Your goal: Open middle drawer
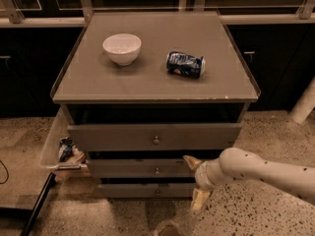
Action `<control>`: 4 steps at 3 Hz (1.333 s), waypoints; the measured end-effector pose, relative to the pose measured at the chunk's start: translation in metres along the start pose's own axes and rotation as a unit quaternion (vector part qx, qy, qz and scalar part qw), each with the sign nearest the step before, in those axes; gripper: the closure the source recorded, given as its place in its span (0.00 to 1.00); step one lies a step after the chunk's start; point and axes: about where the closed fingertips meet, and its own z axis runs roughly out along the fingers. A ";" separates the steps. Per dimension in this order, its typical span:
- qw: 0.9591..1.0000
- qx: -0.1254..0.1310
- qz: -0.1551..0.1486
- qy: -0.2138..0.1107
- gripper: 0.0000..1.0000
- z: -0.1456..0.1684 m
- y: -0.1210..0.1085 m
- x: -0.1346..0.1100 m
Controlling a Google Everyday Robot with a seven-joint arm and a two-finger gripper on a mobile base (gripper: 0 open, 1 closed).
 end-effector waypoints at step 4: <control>0.995 0.073 -0.069 -0.002 0.00 0.042 -0.057 0.053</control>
Offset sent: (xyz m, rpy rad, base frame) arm 0.0508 -0.0155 -0.0476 0.0055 -0.1435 0.0010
